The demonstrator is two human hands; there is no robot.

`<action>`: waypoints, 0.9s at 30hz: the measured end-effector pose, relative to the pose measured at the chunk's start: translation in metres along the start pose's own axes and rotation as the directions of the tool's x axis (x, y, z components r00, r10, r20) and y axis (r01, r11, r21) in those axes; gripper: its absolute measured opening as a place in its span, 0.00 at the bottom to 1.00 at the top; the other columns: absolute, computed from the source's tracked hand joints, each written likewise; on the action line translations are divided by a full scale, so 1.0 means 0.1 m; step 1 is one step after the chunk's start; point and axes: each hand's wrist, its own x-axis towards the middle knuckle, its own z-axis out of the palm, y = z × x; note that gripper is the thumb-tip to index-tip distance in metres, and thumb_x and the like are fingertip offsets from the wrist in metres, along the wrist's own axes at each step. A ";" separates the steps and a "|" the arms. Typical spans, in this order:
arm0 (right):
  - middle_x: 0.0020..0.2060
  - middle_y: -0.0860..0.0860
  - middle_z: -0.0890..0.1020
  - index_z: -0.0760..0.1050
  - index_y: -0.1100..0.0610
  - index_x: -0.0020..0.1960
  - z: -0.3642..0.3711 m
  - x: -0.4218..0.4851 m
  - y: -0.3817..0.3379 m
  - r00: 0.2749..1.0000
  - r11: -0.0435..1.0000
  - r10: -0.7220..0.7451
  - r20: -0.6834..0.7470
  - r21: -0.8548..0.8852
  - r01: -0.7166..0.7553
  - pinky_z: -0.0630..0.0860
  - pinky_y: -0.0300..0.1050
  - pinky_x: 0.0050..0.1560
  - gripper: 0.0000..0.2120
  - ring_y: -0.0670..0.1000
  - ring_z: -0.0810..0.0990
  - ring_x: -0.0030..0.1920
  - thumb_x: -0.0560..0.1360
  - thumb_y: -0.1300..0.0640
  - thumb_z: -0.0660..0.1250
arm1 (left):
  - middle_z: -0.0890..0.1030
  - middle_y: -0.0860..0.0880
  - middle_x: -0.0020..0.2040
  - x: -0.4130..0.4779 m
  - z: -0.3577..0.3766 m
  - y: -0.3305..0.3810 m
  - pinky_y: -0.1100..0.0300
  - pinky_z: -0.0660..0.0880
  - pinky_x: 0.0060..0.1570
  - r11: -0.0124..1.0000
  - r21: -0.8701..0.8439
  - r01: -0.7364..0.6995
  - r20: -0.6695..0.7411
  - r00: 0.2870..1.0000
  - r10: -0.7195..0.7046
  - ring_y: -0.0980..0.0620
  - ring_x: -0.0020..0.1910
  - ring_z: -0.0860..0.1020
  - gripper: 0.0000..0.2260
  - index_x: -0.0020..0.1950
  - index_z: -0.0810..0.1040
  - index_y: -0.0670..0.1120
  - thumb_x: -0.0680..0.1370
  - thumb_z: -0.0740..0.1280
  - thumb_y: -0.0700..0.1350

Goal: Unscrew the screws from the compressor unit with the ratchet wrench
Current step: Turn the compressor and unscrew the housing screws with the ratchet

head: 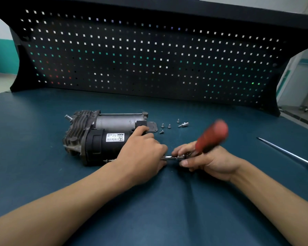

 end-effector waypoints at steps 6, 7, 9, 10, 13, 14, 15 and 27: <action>0.45 0.50 0.87 0.87 0.54 0.37 -0.04 0.05 0.03 0.999 0.999 -0.041 0.027 -0.032 0.042 0.80 0.41 0.42 0.20 0.49 0.82 0.38 0.60 0.79 0.73 | 0.83 0.53 0.45 0.00 0.01 0.00 0.52 0.52 0.67 1.000 0.015 -0.001 -0.001 1.000 0.001 0.49 0.52 0.77 0.13 0.46 0.77 0.53 0.79 0.60 0.61; 0.45 0.49 0.87 0.87 0.53 0.37 -0.04 0.06 0.04 0.998 0.998 -0.047 0.028 -0.028 0.048 0.80 0.41 0.43 0.18 0.49 0.82 0.38 0.58 0.75 0.75 | 0.83 0.53 0.45 0.00 0.01 0.00 0.52 0.51 0.67 1.000 0.019 0.001 0.000 1.000 -0.001 0.49 0.52 0.77 0.14 0.46 0.77 0.52 0.79 0.60 0.61; 0.46 0.50 0.87 0.87 0.53 0.38 -0.03 0.05 0.05 0.998 0.999 -0.052 0.017 -0.010 0.052 0.80 0.41 0.43 0.18 0.49 0.83 0.39 0.55 0.73 0.79 | 0.83 0.52 0.44 0.01 0.01 0.01 0.53 0.50 0.66 1.000 0.027 0.011 0.005 1.000 -0.011 0.49 0.53 0.77 0.14 0.47 0.77 0.52 0.79 0.60 0.61; 0.46 0.50 0.87 0.87 0.53 0.39 -0.03 0.05 0.05 0.999 0.999 -0.050 0.004 -0.003 0.050 0.80 0.40 0.43 0.19 0.49 0.84 0.40 0.55 0.73 0.79 | 0.83 0.52 0.44 0.02 0.02 0.02 0.53 0.50 0.66 0.999 0.027 0.020 0.006 1.000 -0.020 0.49 0.53 0.77 0.15 0.47 0.78 0.52 0.79 0.61 0.61; 0.46 0.53 0.86 0.87 0.56 0.44 -0.02 0.02 0.04 0.999 0.999 -0.034 -0.017 0.011 0.035 0.78 0.38 0.38 0.16 0.49 0.84 0.41 0.59 0.70 0.76 | 0.82 0.50 0.43 0.04 0.01 0.03 0.54 0.50 0.64 0.999 0.023 0.040 0.004 0.999 -0.040 0.49 0.52 0.78 0.15 0.46 0.78 0.52 0.78 0.62 0.62; 0.45 0.55 0.86 0.87 0.56 0.46 -0.02 0.01 0.03 1.000 1.000 -0.020 -0.020 0.001 0.020 0.77 0.39 0.36 0.17 0.51 0.83 0.42 0.59 0.69 0.76 | 0.82 0.50 0.43 0.04 0.01 0.04 0.54 0.51 0.64 0.999 0.022 0.044 0.003 0.999 -0.044 0.49 0.52 0.78 0.15 0.46 0.78 0.52 0.78 0.63 0.62; 0.44 0.57 0.85 0.86 0.56 0.47 -0.02 0.01 0.02 1.000 1.000 0.001 -0.023 -0.012 -0.001 0.76 0.39 0.35 0.18 0.54 0.82 0.42 0.59 0.69 0.77 | 0.82 0.50 0.43 0.05 0.00 0.04 0.54 0.51 0.64 0.999 0.018 0.046 0.000 0.999 -0.046 0.49 0.52 0.78 0.14 0.46 0.77 0.52 0.77 0.63 0.62; 0.53 0.57 0.85 0.81 0.58 0.56 -0.01 0.07 -0.01 0.984 0.976 0.150 -0.097 0.175 -0.132 0.77 0.39 0.28 0.18 0.58 0.84 0.36 0.70 0.50 0.72 | 0.83 0.53 0.46 0.03 0.00 0.05 0.54 0.51 0.64 0.999 -0.001 0.050 -0.031 0.998 -0.050 0.49 0.52 0.78 0.13 0.42 0.65 0.54 0.77 0.64 0.60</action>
